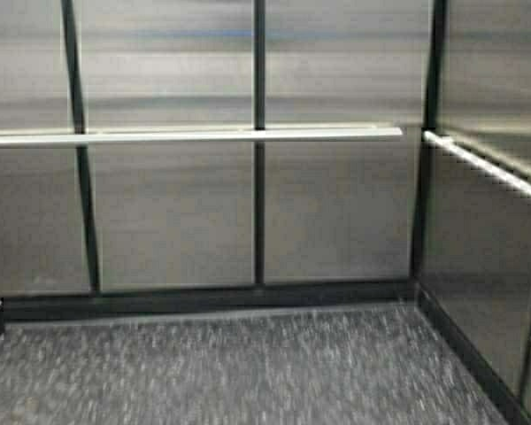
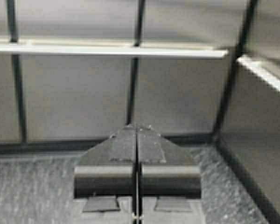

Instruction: Navigate to elevator, push the call button, then enter the elevator

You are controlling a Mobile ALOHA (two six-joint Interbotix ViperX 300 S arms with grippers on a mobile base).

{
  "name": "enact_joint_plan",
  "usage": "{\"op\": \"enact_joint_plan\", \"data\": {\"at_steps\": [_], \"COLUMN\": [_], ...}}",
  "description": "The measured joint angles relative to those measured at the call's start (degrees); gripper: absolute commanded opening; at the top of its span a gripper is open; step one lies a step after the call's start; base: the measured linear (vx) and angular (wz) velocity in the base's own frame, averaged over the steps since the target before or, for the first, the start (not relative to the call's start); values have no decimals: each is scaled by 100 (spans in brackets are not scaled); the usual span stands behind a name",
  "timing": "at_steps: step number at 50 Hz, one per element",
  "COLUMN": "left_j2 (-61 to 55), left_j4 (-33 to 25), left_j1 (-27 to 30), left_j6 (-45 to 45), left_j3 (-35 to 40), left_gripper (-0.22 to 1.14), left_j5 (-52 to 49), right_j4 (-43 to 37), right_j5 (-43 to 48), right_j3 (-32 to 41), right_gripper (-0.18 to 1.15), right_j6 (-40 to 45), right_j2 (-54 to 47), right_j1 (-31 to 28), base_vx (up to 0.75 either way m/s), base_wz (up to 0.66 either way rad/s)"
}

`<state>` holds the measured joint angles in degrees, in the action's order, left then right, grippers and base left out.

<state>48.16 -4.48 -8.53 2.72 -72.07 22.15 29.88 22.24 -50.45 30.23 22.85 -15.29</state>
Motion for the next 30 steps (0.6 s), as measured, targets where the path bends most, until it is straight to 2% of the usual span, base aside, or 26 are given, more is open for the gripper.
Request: {"op": "enact_joint_plan", "data": {"at_steps": [8, 13, 30], "left_j2": [-70, -9, -9], "left_j4": [-44, -53, -35], "left_j1": [44, 18, 18], "left_j6": [79, 105, 53], "left_j3": [0, 0, 0], "left_gripper": [3, 3, 3], "left_j5": [9, 9, 9], "right_j4": [-26, -193, -475], "right_j5": [18, 0, -9], "right_j3": [-105, -123, -123], "right_gripper": [6, 6, 6], "right_j6": [-79, -26, -246], "right_j2": [-70, -123, -264], "right_j1": [18, 264, 545], "base_vx": [46, 42, 44], "base_wz": [-10, -4, 3]}}
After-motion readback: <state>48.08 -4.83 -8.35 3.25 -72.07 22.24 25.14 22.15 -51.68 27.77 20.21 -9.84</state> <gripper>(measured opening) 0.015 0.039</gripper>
